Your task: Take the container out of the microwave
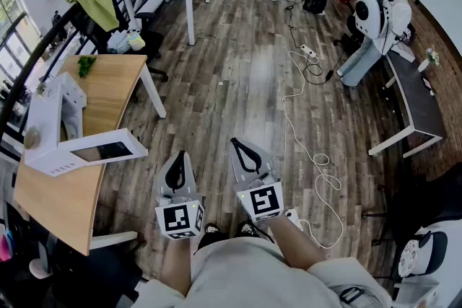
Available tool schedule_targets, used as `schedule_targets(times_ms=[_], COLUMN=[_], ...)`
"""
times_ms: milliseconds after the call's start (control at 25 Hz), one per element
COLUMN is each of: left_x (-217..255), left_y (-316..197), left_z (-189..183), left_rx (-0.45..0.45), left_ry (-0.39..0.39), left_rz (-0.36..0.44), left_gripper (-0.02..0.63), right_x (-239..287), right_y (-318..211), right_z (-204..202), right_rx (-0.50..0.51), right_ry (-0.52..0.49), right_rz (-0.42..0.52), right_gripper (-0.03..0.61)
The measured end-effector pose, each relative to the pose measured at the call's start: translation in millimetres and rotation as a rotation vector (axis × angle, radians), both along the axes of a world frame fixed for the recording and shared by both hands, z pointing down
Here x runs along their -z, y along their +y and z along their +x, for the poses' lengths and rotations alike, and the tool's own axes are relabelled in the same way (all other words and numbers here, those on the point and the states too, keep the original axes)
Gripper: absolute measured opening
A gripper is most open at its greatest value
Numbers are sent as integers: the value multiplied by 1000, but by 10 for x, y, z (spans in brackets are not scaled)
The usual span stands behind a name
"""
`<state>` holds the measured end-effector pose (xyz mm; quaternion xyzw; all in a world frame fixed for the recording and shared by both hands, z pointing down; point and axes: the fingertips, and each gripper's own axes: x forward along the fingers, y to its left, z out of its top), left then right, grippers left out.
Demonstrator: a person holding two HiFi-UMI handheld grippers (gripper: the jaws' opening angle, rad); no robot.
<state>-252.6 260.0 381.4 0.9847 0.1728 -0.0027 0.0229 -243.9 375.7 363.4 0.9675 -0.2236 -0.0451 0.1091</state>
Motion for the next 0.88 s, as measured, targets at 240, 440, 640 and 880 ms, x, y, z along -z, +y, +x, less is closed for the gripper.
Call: schedule_targets(times_ms=[240, 440, 640, 880], left_x=[-60, -169, -300, -294], left_y=[-87, -67, -48, -53], left_z=[18, 79, 220, 664], left_rx=[-34, -71, -68, -52], left_ry=[-22, -46, -73, -71], left_rz=[-3, -15, -14, 1], left_gripper=[3, 3, 3, 3], right_x=[-13, -166, -252, -260], right_y=[-197, -292, -286, -269], right_z=[-44, -2, 171, 639], right_rx=[38, 41, 43, 54], right_ry=[16, -18, -49, -53], right_rz=[45, -8, 9, 32], right_gripper=[12, 17, 28, 48])
